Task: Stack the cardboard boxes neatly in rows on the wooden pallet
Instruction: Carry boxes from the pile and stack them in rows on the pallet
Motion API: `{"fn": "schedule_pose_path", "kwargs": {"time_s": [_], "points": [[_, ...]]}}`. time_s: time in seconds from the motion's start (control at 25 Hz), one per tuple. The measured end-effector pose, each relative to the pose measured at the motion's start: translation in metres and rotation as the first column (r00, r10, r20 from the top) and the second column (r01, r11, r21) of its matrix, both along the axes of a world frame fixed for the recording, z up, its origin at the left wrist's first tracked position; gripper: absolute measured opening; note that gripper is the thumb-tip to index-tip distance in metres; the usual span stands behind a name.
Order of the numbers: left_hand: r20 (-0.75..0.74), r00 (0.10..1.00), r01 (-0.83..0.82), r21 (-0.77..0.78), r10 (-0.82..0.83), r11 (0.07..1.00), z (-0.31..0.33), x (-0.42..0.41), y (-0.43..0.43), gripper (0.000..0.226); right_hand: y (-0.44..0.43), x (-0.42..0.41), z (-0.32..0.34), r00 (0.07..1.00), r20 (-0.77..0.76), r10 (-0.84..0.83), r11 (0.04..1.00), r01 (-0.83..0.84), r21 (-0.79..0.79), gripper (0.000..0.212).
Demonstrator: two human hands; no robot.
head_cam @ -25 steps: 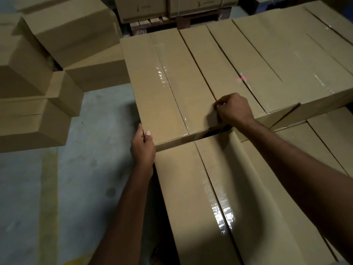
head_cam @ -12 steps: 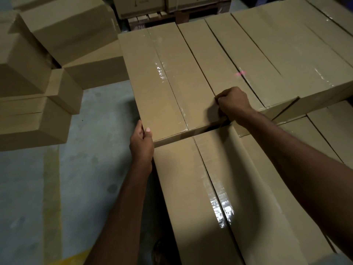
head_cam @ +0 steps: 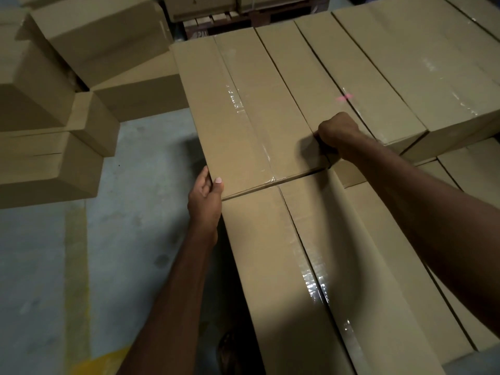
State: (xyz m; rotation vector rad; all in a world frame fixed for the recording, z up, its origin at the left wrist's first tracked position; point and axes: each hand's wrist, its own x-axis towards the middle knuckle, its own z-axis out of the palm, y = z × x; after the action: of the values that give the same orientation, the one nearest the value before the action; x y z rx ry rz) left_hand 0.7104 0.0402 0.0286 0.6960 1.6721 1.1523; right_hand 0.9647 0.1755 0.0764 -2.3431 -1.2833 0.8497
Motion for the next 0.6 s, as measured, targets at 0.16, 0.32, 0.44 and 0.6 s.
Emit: {"fn": "schedule_pose_path", "kwargs": {"time_s": [0.16, 0.32, 0.44, 0.6], "points": [[0.008, 0.998, 0.062, 0.017, -0.062, 0.998, -0.003, -0.002, -0.005, 0.057, -0.005, -0.001, 0.005, 0.998, 0.046, 0.048, 0.999, -0.048, 0.008, 0.012], [-0.063, 0.986, 0.154, -0.008, -0.154, 0.988, -0.009, -0.003, -0.009, 0.057, -0.046, 0.007, -0.006, 0.993, -0.104, 0.054, 0.990, -0.040, 0.131, 0.017], [-0.129, 0.987, 0.099, 0.000, -0.098, 0.995, -0.017, 0.009, -0.011, 0.051, -0.097, 0.005, -0.025, 0.971, -0.148, -0.188, 0.948, 0.219, 0.233, 0.022], [-0.156, 0.987, 0.035, -0.039, -0.041, 0.999, -0.015, 0.027, -0.015, 0.053, -0.121, 0.000, -0.043, 0.928, -0.213, -0.307, 0.941, 0.329, 0.076, 0.032]]}}
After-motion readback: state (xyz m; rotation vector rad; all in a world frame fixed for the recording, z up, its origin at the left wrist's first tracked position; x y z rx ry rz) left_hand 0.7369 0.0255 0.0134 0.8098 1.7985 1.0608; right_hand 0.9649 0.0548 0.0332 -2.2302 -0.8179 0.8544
